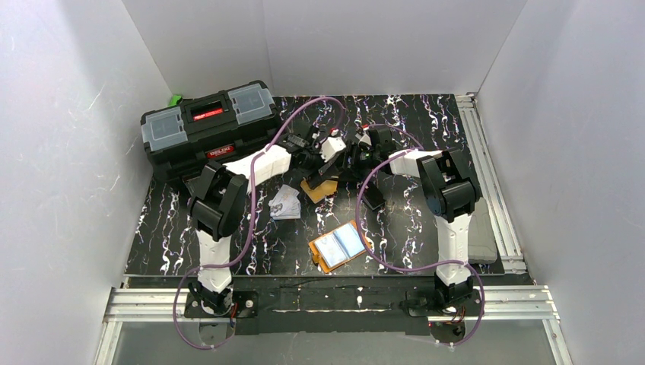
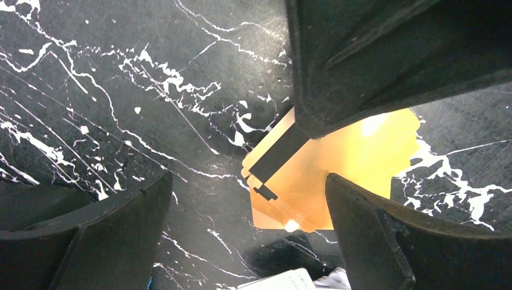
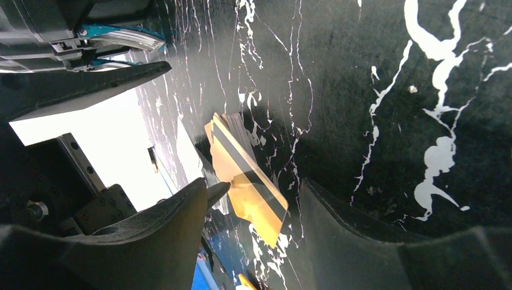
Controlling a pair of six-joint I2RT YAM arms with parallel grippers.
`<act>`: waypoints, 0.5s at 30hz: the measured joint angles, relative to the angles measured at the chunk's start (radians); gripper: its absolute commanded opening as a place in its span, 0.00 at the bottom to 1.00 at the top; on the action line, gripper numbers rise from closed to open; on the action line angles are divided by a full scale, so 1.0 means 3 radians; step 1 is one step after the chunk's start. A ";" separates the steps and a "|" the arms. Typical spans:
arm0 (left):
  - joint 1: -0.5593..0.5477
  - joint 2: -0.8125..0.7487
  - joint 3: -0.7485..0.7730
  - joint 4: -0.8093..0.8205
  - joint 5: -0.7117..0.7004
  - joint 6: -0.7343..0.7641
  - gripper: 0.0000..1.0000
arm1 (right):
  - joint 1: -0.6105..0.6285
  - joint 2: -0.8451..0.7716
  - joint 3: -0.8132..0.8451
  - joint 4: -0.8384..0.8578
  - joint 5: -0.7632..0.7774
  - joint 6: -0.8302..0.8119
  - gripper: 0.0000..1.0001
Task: Put the credit cards into the card holder
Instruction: Pick up the credit card from the center of the board.
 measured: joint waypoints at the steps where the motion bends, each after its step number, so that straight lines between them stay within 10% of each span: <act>1: 0.0011 0.0000 0.0008 -0.0019 0.0001 -0.0003 0.98 | 0.0000 0.0000 0.0000 0.0000 0.0000 0.0000 0.65; 15: 0.0094 -0.0013 0.0051 -0.0170 0.0010 0.0017 0.98 | -0.0001 0.0000 0.0000 -0.0001 0.0008 0.0009 0.63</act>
